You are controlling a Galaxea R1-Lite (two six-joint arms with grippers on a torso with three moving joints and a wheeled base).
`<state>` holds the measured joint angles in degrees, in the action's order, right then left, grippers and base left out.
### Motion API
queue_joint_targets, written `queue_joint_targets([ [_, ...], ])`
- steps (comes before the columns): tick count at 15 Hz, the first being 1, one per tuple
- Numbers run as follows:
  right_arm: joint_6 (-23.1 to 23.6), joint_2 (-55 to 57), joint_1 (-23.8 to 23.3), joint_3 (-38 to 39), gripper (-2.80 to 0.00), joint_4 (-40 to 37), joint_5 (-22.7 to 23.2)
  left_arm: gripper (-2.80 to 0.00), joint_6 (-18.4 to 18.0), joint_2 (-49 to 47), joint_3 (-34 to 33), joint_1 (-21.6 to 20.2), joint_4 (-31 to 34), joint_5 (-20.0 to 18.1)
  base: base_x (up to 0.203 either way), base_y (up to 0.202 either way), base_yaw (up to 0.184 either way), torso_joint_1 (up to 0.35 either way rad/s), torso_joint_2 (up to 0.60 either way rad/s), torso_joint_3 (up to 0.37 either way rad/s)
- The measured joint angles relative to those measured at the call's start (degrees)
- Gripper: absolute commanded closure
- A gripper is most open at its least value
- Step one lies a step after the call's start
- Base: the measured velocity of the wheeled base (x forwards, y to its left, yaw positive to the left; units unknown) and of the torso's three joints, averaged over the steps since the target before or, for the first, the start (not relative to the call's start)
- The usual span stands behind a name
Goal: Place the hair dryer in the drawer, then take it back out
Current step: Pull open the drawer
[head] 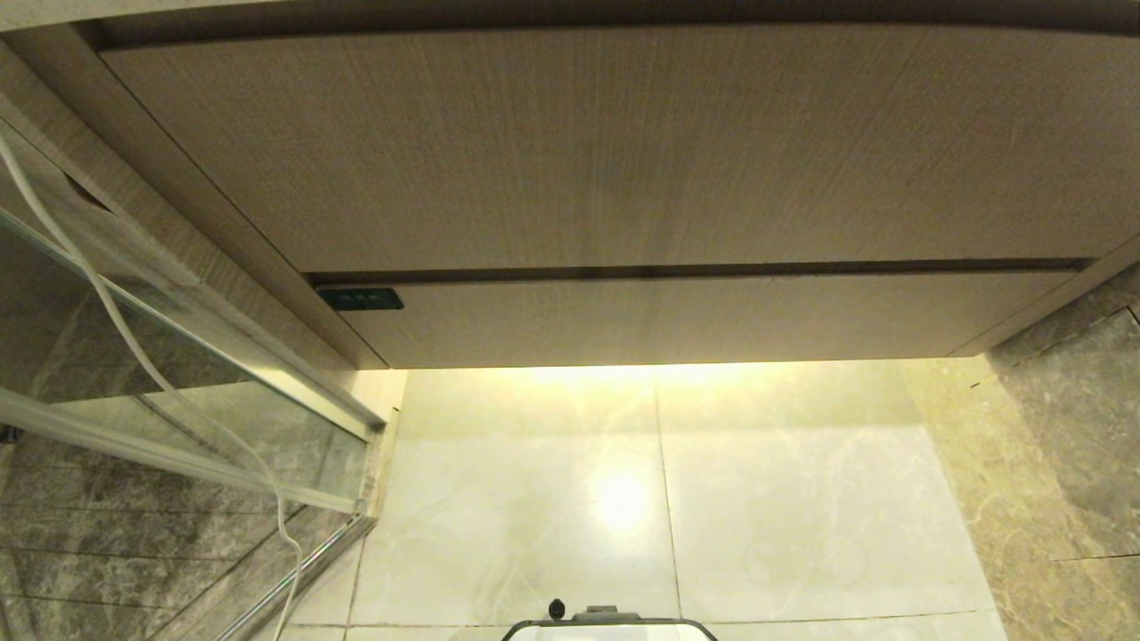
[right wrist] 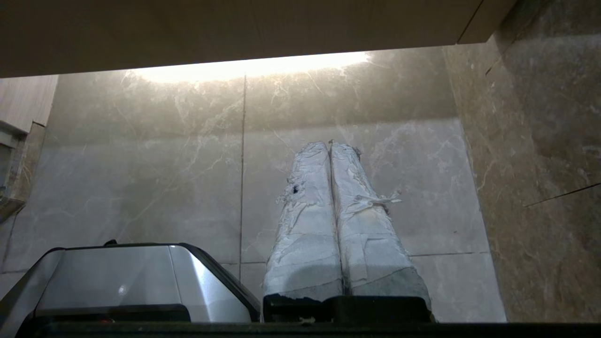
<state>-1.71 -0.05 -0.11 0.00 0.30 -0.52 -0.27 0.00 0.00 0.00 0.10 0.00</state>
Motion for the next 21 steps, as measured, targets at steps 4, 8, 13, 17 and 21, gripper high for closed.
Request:
queue_joint_targets([
  [4, 0.0, 0.0, 0.0, -3.4, 0.0, -1.1, -0.2, 0.0, 0.0, 0.0, 0.0, 0.0, 0.0, 0.0, 0.0, 0.0, 0.0, 0.0, 0.0, 0.0],
  [8, 0.9, 5.9, 0.0, -26.6, 0.0, -12.4, 0.1, 0.0, 0.0, 0.0, 0.0, 0.0, 0.0, 0.0, 0.0, 0.0, 0.0, 0.0, 0.0, 0.0],
  [13, 0.7, 32.5, 0.2, -58.5, 0.0, -23.7, 3.1, 0.0, 0.0, 0.0, 0.0, 0.0, 0.0, 0.0, 0.0, 0.0, 0.0, 0.0, 0.0, 0.0],
  [17, -1.0, 54.0, 5.8, -73.7, 0.0, -31.1, 10.6, 0.0, 0.0, 0.0, 0.0, 0.0, 0.0, 0.0, 0.0, 0.0, 0.0, 0.0, 0.0, 0.0],
  [21, -1.3, 66.6, 9.9, -75.9, 0.0, -39.7, 16.3, 0.0, 0.0, 0.0, 0.0, 0.0, 0.0, 0.0, 0.0, 0.0, 0.0, 0.0, 0.0, 0.0],
])
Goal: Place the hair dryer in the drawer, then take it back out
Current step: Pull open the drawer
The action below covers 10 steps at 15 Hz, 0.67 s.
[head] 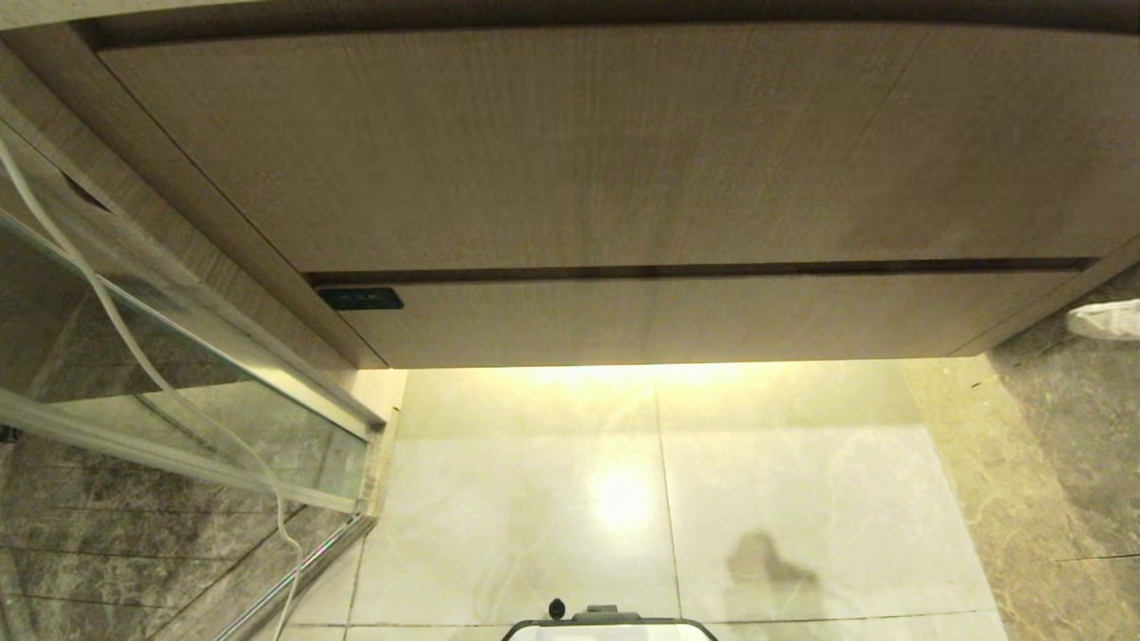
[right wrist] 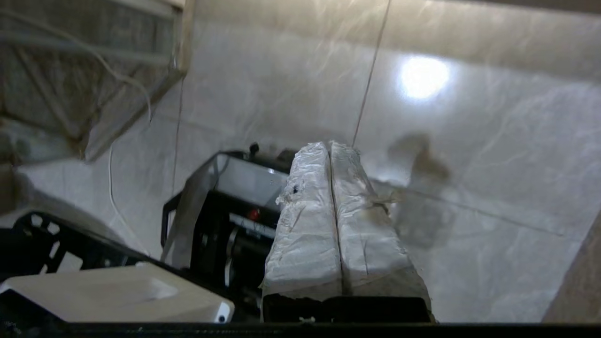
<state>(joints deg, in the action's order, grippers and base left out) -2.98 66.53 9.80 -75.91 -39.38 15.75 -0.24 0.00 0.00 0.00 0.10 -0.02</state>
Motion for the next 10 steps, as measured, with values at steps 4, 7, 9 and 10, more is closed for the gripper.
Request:
queue_joint_targets([
  [4, 10.1, 11.4, 0.4, 2.2, 0.0, 0.4, 0.6, 0.0, 0.0, 0.0, 0.0, 0.0, 0.0, 0.0, 0.0, 0.0, 0.0, 0.0, 0.0, 0.0],
  [7, 17.0, 17.8, 0.3, 3.5, -2.8, 0.2, 0.1, 0.0, 0.0, 0.0, 0.0, 0.0, 0.0, 0.0, 0.0, 0.0, 0.0, 0.0, 0.0, 0.0],
  [9, 22.8, 20.5, 0.3, 3.9, -2.8, 0.6, -2.0, 0.0, 0.0, 0.0, 0.0, 0.0, 0.0, 0.0, 0.0, 0.0, 0.0, 0.0, 0.0, 0.0],
  [10, 28.3, 21.5, 0.3, 4.4, -2.8, 0.8, -4.2, 0.0, 0.0, 0.0, 0.0, 0.0, 0.0, 0.0, 0.0, 0.0, 0.0, 0.0, 0.0, 0.0],
])
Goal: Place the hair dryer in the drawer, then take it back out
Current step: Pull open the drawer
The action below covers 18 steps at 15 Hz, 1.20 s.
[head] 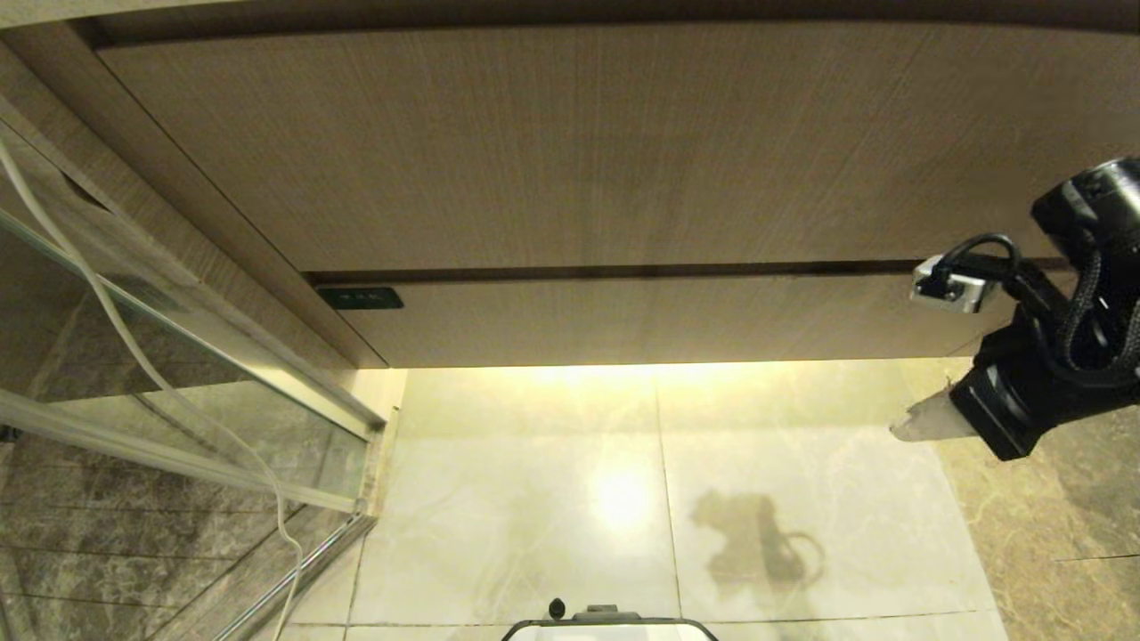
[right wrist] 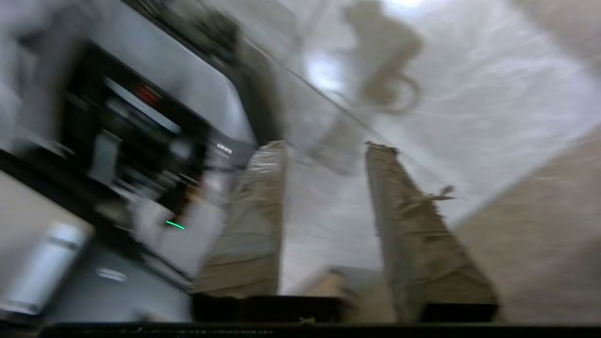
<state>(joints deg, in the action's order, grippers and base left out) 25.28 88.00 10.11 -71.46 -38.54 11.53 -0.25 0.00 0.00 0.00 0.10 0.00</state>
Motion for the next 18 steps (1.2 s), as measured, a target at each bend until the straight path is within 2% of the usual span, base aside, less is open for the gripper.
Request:
queue_joint_targets([
  [2, 13.0, 1.3, 0.0, 2.2, -2.8, 2.6, -4.0, 0.0, 0.0, 0.0, 0.0, 0.0, 0.0, 0.0, 0.0, 0.0, 0.0, 0.0, 0.0, 0.0],
  [4, 25.0, 2.1, 0.1, 7.0, -2.8, 10.3, -5.4, 0.0, 0.0, 0.0, 0.0, 0.0, 0.0, 0.0, 0.0, 0.0, 0.0, 0.0, 0.0, 0.0],
  [8, 41.1, 3.9, 0.2, 18.3, -2.8, 37.0, -6.1, 0.0, 0.0, 0.0, 0.0, 0.0, 0.0, 0.0, 0.0, 0.0, 0.0, 0.0, 0.0, 0.0],
  [10, 45.4, 6.3, 0.3, 23.4, -2.8, 53.5, -5.7, 0.0, 0.0, 0.0, 0.0, 0.0, 0.0, 0.0, 0.0, 0.0, 0.0, 0.0, 0.0, 0.0],
  [13, 47.9, 11.2, 0.5, 26.7, -2.8, 74.1, -1.2, 0.0, 0.0, 0.0, 0.0, 0.0, 0.0, 0.0, 0.0, 0.0, 0.0, 0.0, 0.0, 0.0],
  [15, 47.4, 14.4, 0.5, 25.8, -2.8, 81.6, 2.0, 0.0, 0.0, 0.0, 0.0, 0.0, 0.0, 0.0, 0.0, 0.0, 0.0, 0.0, 0.0, 0.0],
  [18, 44.3, 18.0, 0.3, 23.0, -2.8, 85.0, 2.6, 0.0, 0.0, 0.0, 0.0, 0.0, 0.0, 0.0, 0.0, 0.0, 0.0, 0.0, 0.0, 0.0],
])
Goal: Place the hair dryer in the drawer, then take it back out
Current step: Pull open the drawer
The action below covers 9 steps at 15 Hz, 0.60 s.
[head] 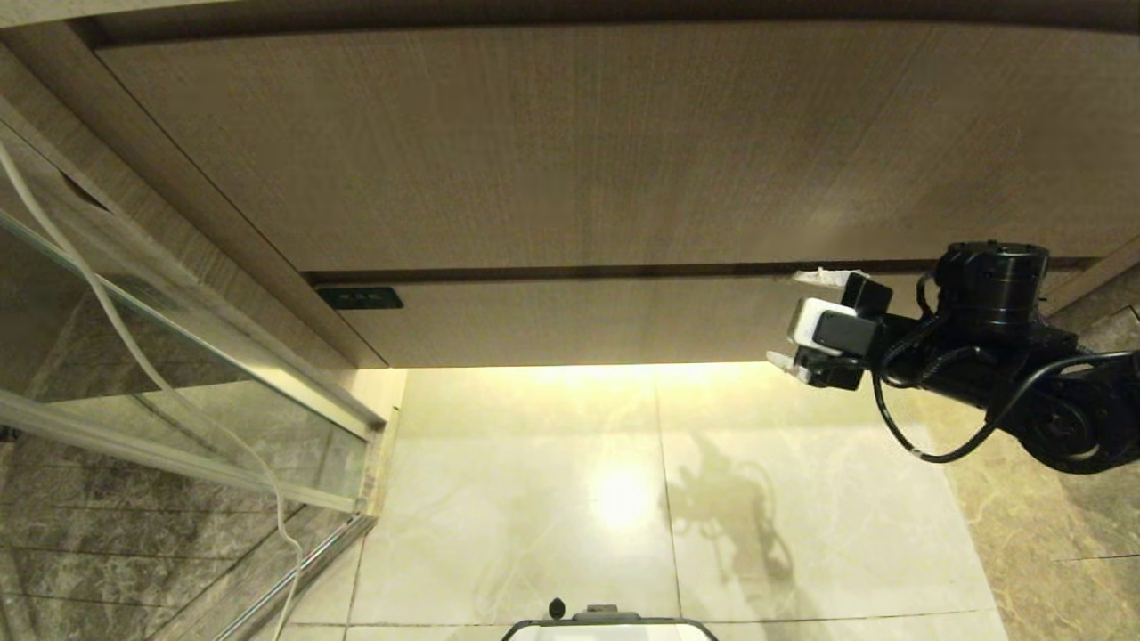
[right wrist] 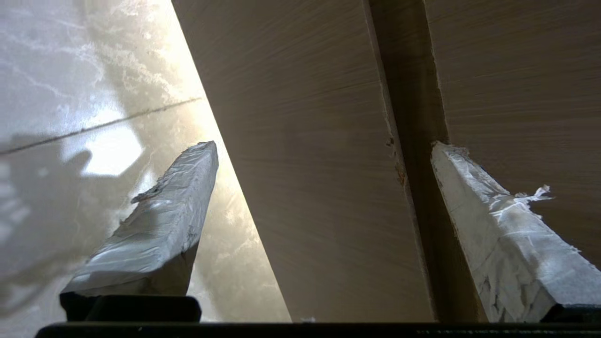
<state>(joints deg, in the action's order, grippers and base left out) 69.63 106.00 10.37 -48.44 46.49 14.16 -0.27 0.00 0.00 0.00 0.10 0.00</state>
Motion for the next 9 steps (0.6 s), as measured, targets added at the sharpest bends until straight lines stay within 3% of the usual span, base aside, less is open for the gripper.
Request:
queue_joint_targets([
  [9, -1.5, 5.2, -1.0, -6.2, -2.8, -1.4, 0.0, 0.0, 0.0, 0.0, 0.0, 0.0, 0.0, 0.0, 0.0, 0.0, 0.0, 0.0, 0.0, 0.0],
])
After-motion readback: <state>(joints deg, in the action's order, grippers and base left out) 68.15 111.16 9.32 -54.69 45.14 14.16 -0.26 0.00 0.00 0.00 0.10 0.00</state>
